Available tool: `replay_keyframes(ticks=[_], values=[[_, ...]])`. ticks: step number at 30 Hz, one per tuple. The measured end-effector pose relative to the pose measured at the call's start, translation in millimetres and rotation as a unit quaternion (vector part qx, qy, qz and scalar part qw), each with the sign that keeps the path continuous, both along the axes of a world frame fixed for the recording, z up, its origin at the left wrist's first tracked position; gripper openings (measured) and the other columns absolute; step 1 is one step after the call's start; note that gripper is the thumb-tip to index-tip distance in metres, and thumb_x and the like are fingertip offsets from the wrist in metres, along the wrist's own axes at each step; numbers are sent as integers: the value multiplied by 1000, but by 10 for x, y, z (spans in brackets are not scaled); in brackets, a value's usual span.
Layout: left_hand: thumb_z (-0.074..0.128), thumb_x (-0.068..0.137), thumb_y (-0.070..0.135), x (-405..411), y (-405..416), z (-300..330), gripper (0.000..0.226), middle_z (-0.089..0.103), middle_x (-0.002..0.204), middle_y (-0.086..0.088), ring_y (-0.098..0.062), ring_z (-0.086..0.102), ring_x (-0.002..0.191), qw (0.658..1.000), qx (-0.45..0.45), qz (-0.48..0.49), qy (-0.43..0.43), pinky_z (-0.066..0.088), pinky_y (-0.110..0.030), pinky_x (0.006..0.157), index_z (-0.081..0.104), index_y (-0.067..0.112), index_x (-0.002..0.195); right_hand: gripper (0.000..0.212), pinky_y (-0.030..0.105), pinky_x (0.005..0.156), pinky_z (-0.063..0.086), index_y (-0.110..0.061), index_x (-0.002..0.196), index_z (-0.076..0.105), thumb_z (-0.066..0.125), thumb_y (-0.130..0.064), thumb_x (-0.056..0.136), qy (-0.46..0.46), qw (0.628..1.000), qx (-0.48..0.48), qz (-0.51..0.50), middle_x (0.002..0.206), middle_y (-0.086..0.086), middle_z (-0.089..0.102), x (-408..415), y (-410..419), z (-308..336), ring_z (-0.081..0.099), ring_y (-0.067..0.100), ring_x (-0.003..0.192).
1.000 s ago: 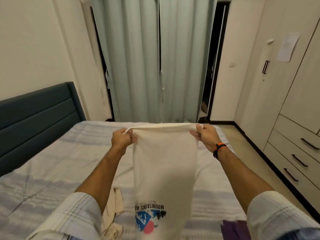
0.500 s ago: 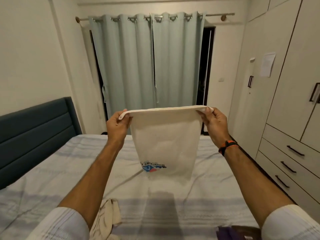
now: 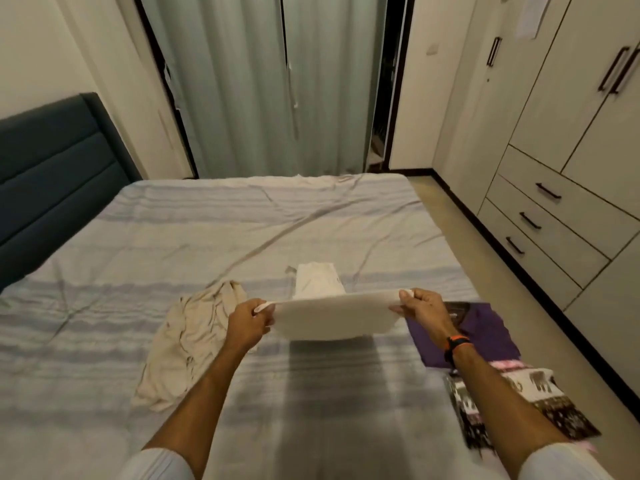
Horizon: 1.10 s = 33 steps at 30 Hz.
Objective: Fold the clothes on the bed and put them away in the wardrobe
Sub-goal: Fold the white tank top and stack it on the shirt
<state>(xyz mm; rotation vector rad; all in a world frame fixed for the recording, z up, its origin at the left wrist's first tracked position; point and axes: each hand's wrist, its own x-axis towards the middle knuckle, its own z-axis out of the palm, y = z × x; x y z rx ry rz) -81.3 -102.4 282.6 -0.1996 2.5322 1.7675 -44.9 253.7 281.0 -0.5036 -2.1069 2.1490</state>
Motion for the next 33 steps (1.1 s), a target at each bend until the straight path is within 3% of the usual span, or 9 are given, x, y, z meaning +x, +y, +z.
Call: replay_keyframes(ticks=[5,8,13,17,27,33], values=[[58,96,9,738,-128,-434,13,67,84,-15,-24,67,74,995,-50,-33,-83,58,-39,70,64,11,85,22,25,70,60,11,95,67,60,-10,97,-81,996,27,19,100,24,68,799,-123,-502,72,30,85],[60,96,12,966,-159,-568,6,69,86,-14,-22,69,75,992,-73,-39,-97,57,-34,66,64,10,92,17,28,74,59,4,92,67,59,-11,98,-99,994,39,23,99,19,69,1047,-164,-594,72,27,85],[66,92,16,1588,-139,-750,9,70,80,-12,-25,72,77,989,-99,-35,-105,56,-28,60,67,9,86,18,33,80,58,-2,85,66,57,-11,99,-123,989,63,53,98,17,67,1649,-138,-732,69,32,94],[67,91,13,2178,-45,-861,11,69,77,-12,-28,72,78,988,-109,-22,-111,58,-30,64,67,12,80,21,40,86,57,-8,80,65,58,-14,99,-137,986,73,69,100,19,69,2167,-50,-843,71,31,94],[72,88,16,3449,49,-1202,10,72,77,-14,-33,72,78,971,-159,-58,-166,61,-42,74,69,13,79,17,27,76,57,-2,93,67,56,-14,99,-202,966,116,116,97,11,70,3361,181,-1117,71,17,83],[74,86,17,3718,49,-1292,12,71,75,-10,-32,72,79,963,-174,-84,-190,60,-42,77,68,16,76,22,30,83,56,4,100,67,56,-15,99,-237,955,115,134,94,8,69,3688,211,-1259,69,16,84]])
